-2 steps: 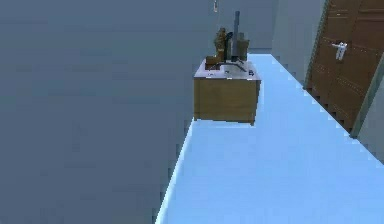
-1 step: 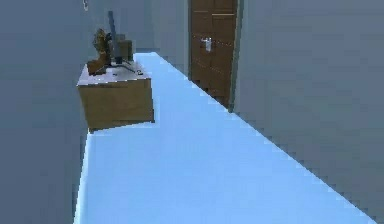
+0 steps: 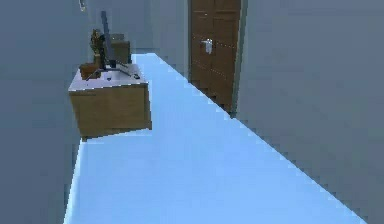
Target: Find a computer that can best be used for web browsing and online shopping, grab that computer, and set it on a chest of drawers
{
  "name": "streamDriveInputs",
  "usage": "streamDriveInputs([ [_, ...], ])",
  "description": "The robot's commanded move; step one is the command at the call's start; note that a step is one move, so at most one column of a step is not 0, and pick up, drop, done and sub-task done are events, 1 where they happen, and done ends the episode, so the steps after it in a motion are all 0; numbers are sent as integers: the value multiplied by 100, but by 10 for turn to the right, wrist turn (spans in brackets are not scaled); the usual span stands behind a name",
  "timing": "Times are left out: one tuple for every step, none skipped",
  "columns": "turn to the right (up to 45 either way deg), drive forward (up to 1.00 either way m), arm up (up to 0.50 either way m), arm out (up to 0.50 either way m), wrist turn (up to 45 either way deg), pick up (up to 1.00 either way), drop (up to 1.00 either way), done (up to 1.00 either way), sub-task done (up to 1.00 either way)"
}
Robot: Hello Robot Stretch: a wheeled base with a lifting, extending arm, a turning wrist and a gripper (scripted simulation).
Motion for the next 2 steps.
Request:
streamDriveInputs([
  [30, 0, 0, 0, 0, 0, 0, 0, 0],
  [0, 100, 0, 0, 0, 0, 0, 0, 0],
])
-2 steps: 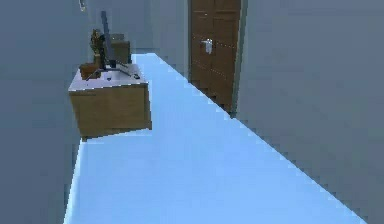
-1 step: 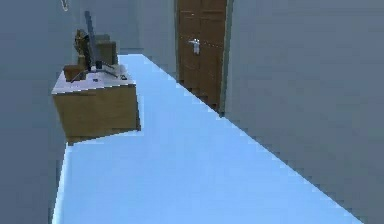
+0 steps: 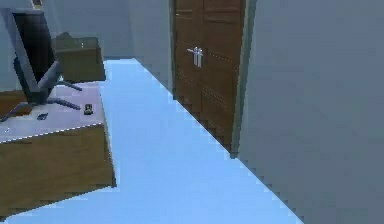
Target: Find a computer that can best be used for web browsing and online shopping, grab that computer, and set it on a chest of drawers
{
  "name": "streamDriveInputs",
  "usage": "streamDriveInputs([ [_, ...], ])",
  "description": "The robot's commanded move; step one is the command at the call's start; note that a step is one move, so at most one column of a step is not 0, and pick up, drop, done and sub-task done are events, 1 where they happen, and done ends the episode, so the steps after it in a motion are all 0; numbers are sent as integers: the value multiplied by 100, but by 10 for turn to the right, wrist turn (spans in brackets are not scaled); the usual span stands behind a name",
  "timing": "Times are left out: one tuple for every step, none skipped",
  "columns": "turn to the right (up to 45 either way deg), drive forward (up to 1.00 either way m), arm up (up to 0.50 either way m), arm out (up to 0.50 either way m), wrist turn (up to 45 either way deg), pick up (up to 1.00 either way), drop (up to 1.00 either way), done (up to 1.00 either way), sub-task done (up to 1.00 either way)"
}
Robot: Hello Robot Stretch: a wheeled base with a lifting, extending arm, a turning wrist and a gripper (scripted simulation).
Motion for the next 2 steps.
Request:
streamDriveInputs([
  [0, 100, 0, 0, 0, 0, 0, 0, 0],
  [0, 45, 0, 0, 0, 0, 0, 0, 0],
])
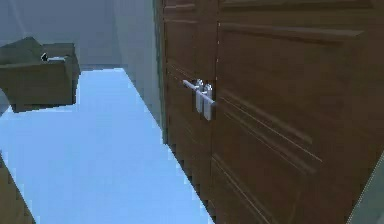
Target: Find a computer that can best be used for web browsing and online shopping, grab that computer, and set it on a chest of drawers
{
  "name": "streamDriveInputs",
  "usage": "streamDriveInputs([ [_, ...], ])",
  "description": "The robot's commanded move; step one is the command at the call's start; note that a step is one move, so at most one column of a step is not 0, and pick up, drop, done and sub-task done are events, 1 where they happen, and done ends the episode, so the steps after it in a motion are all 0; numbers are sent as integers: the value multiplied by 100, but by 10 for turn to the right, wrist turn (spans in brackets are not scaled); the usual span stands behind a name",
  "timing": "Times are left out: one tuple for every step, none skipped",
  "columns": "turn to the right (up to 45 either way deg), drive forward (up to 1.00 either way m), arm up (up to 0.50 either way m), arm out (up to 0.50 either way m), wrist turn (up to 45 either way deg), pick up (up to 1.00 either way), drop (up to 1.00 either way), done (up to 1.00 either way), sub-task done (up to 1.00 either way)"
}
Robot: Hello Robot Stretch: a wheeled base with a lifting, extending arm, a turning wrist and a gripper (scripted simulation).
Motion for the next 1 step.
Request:
streamDriveInputs([
  [-210, 0, 0, 0, 0, 0, 0, 0, 0],
])
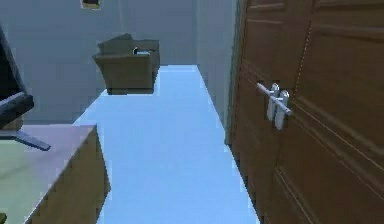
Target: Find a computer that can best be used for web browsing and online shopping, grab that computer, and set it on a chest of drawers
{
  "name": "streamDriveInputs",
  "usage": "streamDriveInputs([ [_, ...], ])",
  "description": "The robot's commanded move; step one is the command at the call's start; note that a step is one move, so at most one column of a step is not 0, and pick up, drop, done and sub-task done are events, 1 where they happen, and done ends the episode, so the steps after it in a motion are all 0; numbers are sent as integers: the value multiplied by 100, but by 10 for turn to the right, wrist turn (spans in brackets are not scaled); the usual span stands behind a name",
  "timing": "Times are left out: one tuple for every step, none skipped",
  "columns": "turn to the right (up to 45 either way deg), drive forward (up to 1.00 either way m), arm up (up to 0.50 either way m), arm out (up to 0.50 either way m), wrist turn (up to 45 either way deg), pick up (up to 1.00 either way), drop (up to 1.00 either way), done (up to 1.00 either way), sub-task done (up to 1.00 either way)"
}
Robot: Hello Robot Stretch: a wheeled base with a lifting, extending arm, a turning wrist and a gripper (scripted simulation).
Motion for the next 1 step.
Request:
streamDriveInputs([
  [-30, 0, 0, 0, 0, 0, 0, 0, 0],
])
